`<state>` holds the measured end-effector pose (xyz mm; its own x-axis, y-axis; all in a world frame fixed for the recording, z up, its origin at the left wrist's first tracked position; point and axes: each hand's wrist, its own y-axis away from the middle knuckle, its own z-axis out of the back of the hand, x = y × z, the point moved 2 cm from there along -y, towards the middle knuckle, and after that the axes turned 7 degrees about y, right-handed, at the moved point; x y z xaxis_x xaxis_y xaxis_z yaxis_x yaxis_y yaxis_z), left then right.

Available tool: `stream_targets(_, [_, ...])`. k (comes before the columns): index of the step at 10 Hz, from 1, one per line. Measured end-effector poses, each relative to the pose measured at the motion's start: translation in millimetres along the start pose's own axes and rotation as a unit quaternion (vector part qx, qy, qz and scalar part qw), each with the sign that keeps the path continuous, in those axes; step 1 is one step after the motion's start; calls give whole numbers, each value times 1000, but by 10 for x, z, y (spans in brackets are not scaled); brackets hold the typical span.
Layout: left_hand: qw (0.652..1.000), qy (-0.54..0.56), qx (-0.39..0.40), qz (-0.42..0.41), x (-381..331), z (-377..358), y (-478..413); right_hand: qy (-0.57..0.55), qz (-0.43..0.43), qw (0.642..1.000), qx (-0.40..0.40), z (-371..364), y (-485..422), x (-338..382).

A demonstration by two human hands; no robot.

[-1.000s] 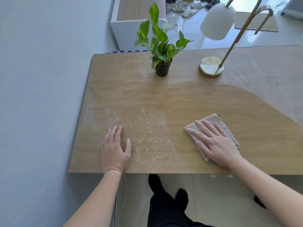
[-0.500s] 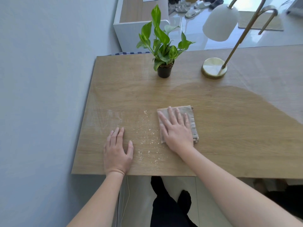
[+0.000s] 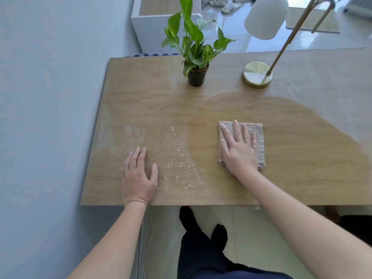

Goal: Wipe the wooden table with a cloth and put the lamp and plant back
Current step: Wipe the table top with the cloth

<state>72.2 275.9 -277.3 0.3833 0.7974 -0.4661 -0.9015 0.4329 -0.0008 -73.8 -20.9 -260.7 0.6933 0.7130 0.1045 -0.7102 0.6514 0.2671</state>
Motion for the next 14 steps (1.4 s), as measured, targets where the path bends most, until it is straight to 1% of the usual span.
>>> stream_targets(1, [1000, 1, -1, 0, -18, -5, 0, -18, -27, 999, -1, -113, 92, 474])
stream_targets(2, [1000, 0, -2, -3, -22, -1, 7, -19, 67, 997, 13, -268, 543, 680])
stream_targets(3, [1000, -2, -3, -1, -24, 4, 4, 3, 161, 987, 17, -394, 1046, 494])
stream_targets(4, [1000, -5, -2, 2, -22, 5, 15, 46, 205, 977, 21, -379, 1195, -35])
stream_targets(5, [1000, -3, -5, -1, -23, 11, 9, 54, 178, 982, 20, -201, 919, -509])
stream_targets(6, [1000, -8, -8, -1, -7, 6, 9, 23, 58, 998, -4, -75, 488, -502])
stream_targets(7, [1000, -7, -7, -4, -13, 3, 26, -4, -73, 997, -7, -106, 238, -63])
stream_targets(8, [1000, -3, -12, -5, -35, -3, 30, -11, -28, 1000, 1, -171, 266, 432])
stream_targets(9, [1000, -5, -11, -4, -35, 1, 41, 5, 137, 990, 27, -248, 581, 525])
stream_targets(10, [1000, -5, -11, -6, -29, 1, 24, 40, 248, 967, 48, -202, 813, 120])
stream_targets(11, [1000, -4, -11, -7, -23, -7, 17, 73, 270, 959, 54, -50, 667, -364])
stream_targets(12, [1000, -10, -6, -5, -13, -8, 21, 61, 187, 980, 27, 105, 250, -473])
stream_targets(13, [1000, -9, 3, -1, -16, -4, 7, 7, 37, 999, 4, 122, -111, -119])
stream_targets(14, [1000, -1, 11, -5, -17, 4, 3, -10, -36, 999, 3, 36, -247, 414])
